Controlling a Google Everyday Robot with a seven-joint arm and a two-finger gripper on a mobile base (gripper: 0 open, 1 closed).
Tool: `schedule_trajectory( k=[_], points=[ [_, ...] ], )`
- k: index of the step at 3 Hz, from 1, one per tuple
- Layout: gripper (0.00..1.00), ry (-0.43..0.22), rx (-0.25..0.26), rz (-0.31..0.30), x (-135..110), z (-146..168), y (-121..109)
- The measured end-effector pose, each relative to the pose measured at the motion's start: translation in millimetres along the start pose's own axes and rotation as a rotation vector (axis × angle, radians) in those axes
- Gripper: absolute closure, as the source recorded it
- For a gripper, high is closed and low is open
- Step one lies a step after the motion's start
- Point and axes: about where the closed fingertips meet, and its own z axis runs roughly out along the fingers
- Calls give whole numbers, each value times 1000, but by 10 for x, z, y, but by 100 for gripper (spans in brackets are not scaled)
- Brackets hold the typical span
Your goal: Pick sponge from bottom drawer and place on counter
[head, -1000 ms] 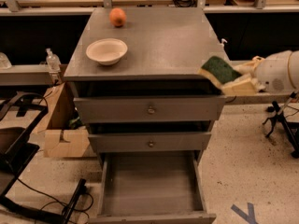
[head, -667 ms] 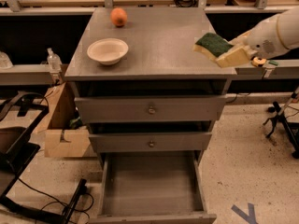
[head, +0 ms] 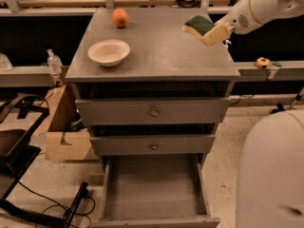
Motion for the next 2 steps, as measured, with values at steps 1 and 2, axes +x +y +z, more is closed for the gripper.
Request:
schedule_trajectory(
  k=[1,2],
  points=[
    [100,-63,15,20,-163,283,-265],
    [100,-142,77,42,-281,540,-579]
  ],
)
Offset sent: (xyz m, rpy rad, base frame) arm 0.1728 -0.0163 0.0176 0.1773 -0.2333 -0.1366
